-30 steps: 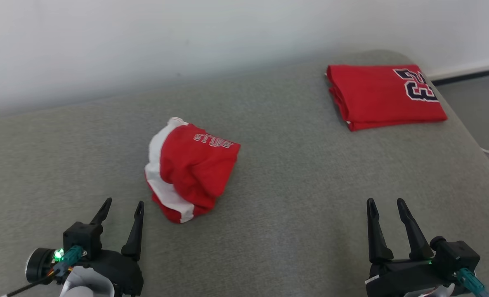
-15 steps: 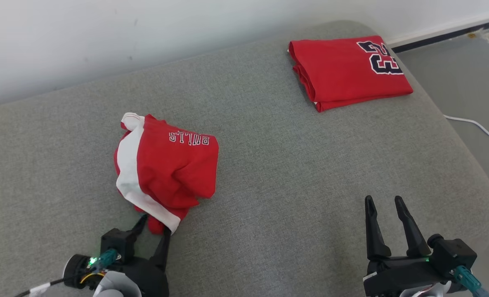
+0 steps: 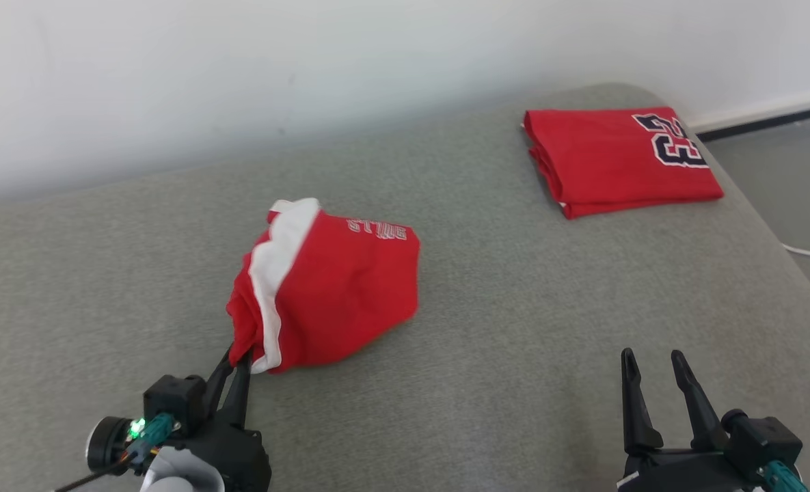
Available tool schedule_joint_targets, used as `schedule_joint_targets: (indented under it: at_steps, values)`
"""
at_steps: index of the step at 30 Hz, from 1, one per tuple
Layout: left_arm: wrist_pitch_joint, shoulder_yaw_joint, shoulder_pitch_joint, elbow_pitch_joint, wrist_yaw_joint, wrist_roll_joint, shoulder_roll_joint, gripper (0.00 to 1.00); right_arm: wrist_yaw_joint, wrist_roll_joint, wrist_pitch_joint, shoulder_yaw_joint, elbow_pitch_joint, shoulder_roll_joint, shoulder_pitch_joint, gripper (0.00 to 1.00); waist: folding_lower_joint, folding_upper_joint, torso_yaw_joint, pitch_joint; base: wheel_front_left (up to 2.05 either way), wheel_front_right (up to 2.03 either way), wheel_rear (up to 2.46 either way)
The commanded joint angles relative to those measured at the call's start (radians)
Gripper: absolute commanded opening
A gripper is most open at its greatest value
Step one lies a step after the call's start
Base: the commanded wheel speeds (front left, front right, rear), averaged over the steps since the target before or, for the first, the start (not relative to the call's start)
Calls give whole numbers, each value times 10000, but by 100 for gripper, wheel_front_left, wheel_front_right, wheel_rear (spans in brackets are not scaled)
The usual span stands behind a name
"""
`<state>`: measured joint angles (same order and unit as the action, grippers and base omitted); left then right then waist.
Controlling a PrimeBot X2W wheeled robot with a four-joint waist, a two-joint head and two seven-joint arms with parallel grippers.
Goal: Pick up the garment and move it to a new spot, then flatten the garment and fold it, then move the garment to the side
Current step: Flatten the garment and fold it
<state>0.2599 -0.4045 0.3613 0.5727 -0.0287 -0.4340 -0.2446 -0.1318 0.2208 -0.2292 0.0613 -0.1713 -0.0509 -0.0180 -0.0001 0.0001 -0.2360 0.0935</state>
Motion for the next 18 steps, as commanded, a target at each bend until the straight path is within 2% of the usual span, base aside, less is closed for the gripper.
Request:
schedule_joint_targets:
  at_steps: [1, 9, 17, 18]
  values:
    - [59, 71, -246, -245, 97, 19, -66, 0, 27, -62, 1, 19, 50, 14, 156, 100, 1, -1, 695, -530, 0, 0, 0]
    - [-338, 276, -2035, -2344, 847, -109, -563, 0, 27, 153, 90, -223, 71, 14, 427, 100, 1, -1, 1753, -921, 0, 0, 0]
    - [-522, 282, -3323, -2340, 982, -628, -407, 0, 27, 147, 114, -291, -6, 14, 399, 100, 1, -1, 1805, -977, 0, 0, 0]
    - [-442, 311, -3313, -2337, 1019, -642, -352, 9, 27, 133, 122, -258, 4, 16, 410, 100, 1, -1, 1813, -987, 0, 0, 0]
